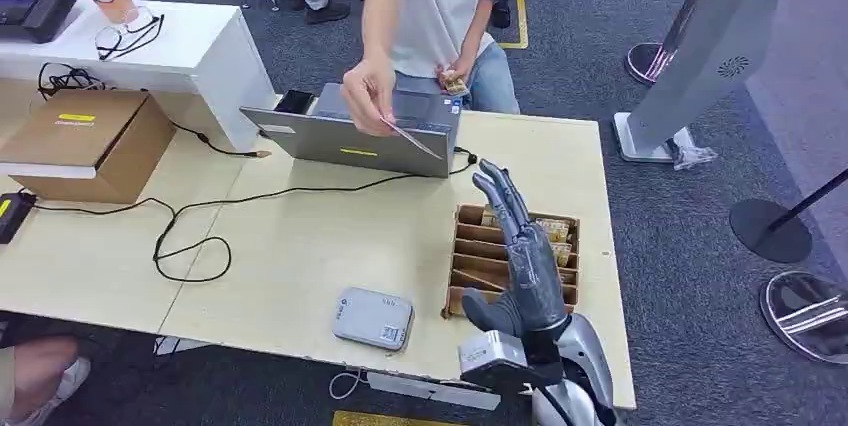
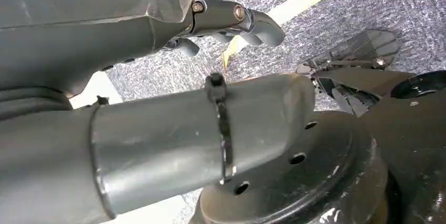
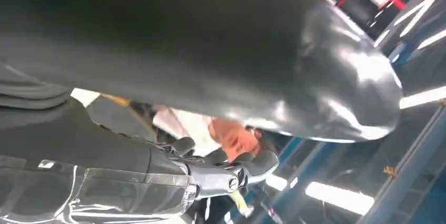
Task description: Pass the card to the sensor for recognition and then transmit it.
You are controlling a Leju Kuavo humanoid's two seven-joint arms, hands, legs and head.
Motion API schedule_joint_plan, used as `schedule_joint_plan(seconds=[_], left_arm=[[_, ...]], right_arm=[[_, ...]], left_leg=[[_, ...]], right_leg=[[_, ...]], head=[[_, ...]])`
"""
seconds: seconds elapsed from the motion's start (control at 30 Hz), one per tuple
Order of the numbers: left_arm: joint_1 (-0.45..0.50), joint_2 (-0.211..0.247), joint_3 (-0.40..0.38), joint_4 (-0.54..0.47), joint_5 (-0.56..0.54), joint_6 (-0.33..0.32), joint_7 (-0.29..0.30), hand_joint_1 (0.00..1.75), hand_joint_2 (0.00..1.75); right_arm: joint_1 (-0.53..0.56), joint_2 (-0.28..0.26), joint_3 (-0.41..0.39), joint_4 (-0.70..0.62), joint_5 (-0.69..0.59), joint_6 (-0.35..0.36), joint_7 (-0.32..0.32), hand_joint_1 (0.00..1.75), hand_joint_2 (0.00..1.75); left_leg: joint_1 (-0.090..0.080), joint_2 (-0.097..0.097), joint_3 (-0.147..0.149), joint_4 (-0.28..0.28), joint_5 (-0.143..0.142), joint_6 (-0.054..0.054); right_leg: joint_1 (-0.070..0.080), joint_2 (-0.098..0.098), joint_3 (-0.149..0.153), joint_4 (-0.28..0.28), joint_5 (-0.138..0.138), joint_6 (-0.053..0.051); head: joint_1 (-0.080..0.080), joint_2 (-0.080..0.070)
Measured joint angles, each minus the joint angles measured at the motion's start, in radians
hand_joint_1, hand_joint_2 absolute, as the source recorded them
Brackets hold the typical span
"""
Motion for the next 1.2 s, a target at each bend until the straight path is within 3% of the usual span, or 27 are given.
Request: schedule_joint_plan(seconds=[0.03, 0.07, 0.37, 0.73, 1.2], left_arm=[[0.000, 0.000, 0.000, 0.000, -0.003, 0.000, -0.001, 0.00, 0.00], [-0.001, 0.001, 0.000, 0.000, -0.006, 0.001, -0.002, 0.00, 0.00], [-0.006, 0.008, 0.000, 0.000, -0.018, 0.010, -0.001, 0.00, 0.00], [-0.016, 0.010, 0.000, 0.000, -0.018, 0.008, 0.010, 0.00, 0.00], [-0.019, 0.010, 0.000, 0.000, -0.017, 0.002, 0.021, 0.00, 0.00]], right_arm=[[-0.016, 0.000, 0.000, 0.014, 0.017, -0.017, 0.007, 0.00, 0.00], [-0.033, 0.000, 0.000, 0.027, 0.033, -0.034, 0.014, 0.00, 1.75], [-0.164, 0.004, 0.022, 0.189, 0.141, -0.119, 0.074, 0.00, 1.75], [-0.251, 0.029, 0.055, 0.317, 0.216, -0.140, 0.138, 0.00, 1.75], [-0.269, 0.039, 0.076, 0.365, 0.231, -0.138, 0.156, 0.00, 1.75]], left_leg=[[0.000, 0.000, 0.000, 0.000, 0.000, 0.000], [0.000, 0.000, 0.000, 0.000, 0.000, 0.000], [0.000, 0.000, 0.000, 0.000, 0.001, 0.000], [0.000, 0.000, 0.000, 0.000, 0.001, 0.000], [0.000, 0.000, 0.000, 0.000, 0.001, 0.000]], right_leg=[[0.000, 0.000, 0.000, 0.000, 0.000, 0.000], [0.000, 0.000, 0.000, 0.000, 0.000, 0.000], [0.000, 0.000, 0.000, 0.000, 0.000, 0.000], [0.000, 0.000, 0.000, 0.001, 0.000, 0.000], [0.000, 0.000, 0.000, 0.001, 0.000, 0.000]], head=[[0.000, 0.000], [0.000, 0.000], [0.000, 0.000], [0.000, 0.000], [0.000, 0.000]])
